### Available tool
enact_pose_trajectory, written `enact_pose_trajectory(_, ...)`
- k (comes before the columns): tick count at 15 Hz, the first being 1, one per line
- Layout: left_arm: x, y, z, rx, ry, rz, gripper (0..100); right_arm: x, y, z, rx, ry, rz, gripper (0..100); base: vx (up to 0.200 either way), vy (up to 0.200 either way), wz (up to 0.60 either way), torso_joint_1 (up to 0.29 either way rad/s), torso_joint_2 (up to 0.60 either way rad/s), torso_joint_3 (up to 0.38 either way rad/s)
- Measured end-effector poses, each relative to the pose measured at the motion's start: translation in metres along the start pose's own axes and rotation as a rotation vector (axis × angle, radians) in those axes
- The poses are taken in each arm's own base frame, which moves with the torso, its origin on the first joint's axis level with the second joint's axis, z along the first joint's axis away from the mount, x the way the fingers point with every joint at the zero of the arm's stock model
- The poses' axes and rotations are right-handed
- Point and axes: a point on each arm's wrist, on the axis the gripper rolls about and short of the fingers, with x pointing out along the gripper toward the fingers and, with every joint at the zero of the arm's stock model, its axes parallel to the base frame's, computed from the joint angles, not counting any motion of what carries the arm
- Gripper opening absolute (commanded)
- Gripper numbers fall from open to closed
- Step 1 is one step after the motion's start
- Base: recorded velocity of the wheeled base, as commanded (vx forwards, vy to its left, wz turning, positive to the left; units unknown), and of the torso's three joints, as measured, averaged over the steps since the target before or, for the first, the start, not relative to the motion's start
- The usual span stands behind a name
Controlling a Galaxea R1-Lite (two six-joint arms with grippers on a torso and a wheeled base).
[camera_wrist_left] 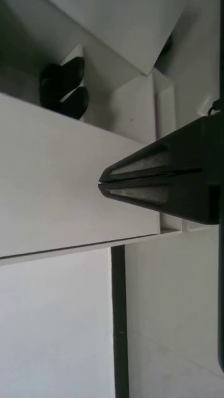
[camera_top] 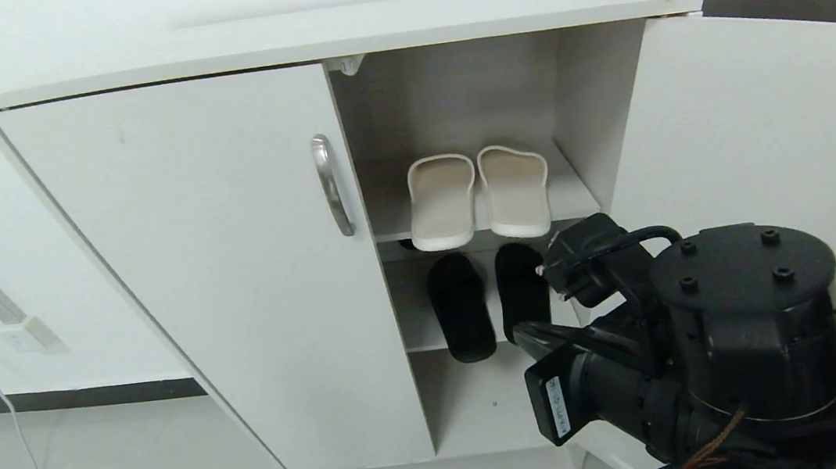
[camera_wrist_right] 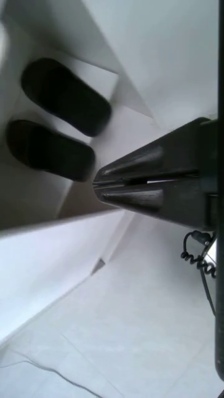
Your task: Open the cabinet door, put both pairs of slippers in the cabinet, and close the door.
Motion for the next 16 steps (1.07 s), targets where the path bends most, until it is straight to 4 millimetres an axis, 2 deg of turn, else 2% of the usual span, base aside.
enact_pose_trajectory(9,0.0,0.0,0.0,0.001,0.0,-0.002,0,0.006,0.002,-0.004,0.014,-0.028,0.003,0,-0.2,0.0,0.0,0.002,0.0,0.001)
enact_pose_trajectory(16,0.0,0.0,0.0,0.002,0.001,-0.001,0,0.011,0.0,-0.014,0.0,0.002,-0.008,0,0.0,0.0,0.0,0.0,0.0,0.0)
